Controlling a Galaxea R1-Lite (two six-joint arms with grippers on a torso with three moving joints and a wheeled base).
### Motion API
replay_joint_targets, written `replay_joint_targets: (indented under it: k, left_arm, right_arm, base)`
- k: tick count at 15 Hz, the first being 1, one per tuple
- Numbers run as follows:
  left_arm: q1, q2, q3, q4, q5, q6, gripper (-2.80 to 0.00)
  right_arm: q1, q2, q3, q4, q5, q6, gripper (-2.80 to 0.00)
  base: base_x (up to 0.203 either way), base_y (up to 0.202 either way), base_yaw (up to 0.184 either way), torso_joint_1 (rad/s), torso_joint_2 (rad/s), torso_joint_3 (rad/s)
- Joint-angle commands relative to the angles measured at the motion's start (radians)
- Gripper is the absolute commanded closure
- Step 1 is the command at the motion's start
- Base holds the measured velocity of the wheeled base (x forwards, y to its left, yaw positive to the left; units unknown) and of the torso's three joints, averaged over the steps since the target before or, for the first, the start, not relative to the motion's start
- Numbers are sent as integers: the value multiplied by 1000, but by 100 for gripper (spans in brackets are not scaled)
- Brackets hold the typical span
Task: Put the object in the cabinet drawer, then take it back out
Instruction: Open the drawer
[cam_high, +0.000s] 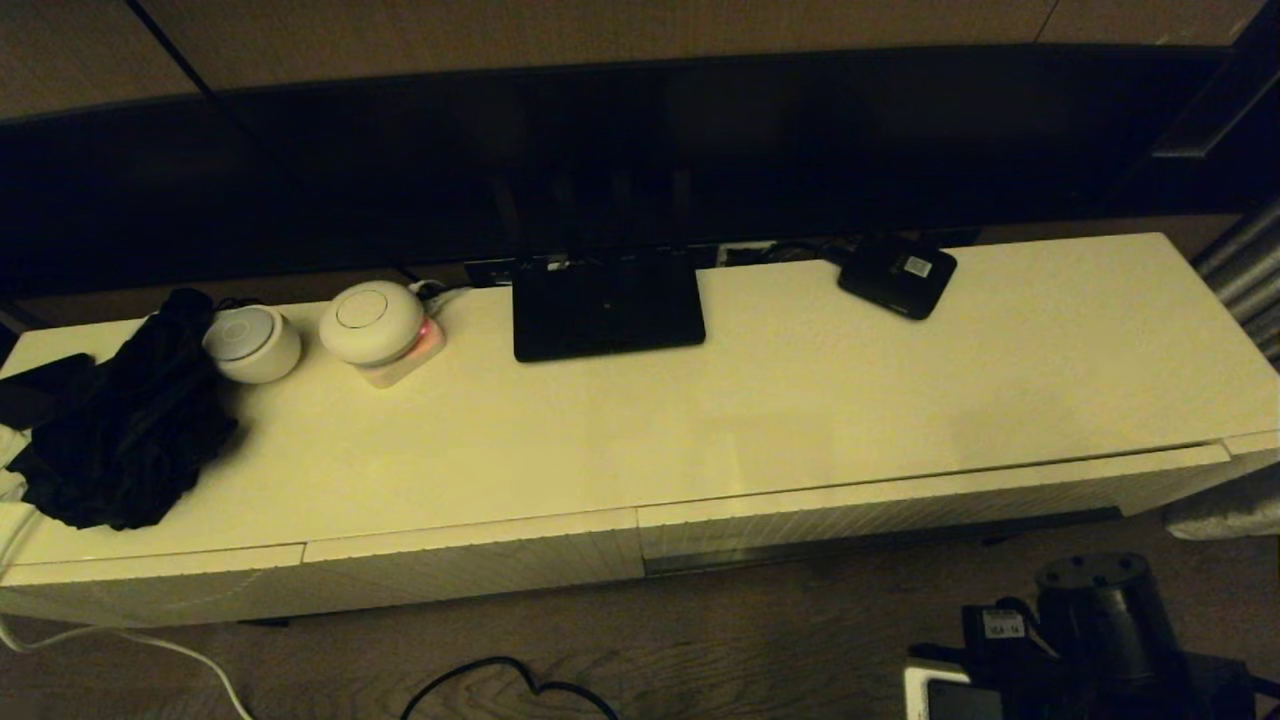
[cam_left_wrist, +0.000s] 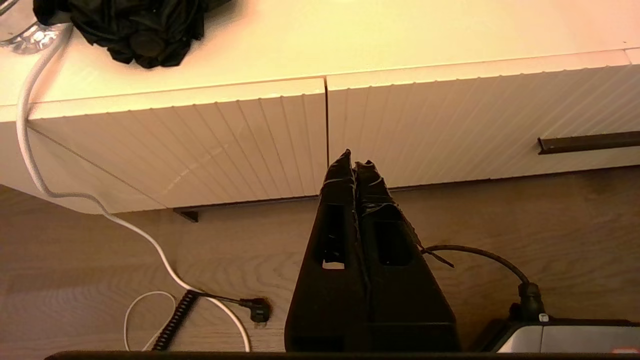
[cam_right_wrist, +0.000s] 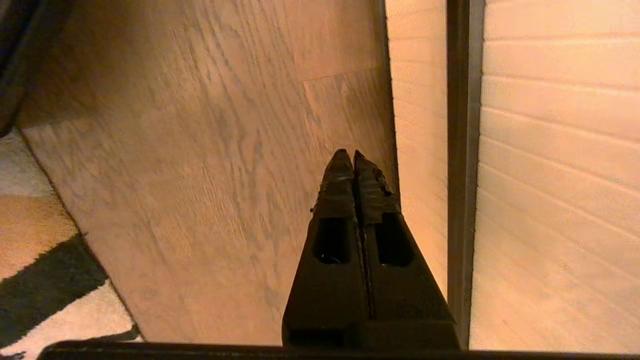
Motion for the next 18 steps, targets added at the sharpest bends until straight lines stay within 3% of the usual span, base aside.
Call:
replay_joint_targets:
  k: [1,4,5,6,18]
  left_arm:
    - [0,0,3,0,1,0,0]
    - [0,0,3,0,1,0,0]
    - [0,0,3,0,1,0,0]
    - [1,0,3,0,1,0,0]
    - [0,0,3,0,1,0,0]
  right_arm:
    - [-37,-4,-4,8,45,-37,0]
    - [-56,-12,-10,19,44,-64,0]
    - [-56,-20,-5,19,46,-62,-75]
    - [-56,-24,1,19,47,-62,-280]
    - [-70,112,-67,18,63,-78,-280]
  base:
    - [0,0,0,0,0,0]
    - [0,0,0,0,0,0]
    - [0,0,0,0,0,0]
    - [0,0,0,0,0,0]
    - [0,0,0,0,0,0]
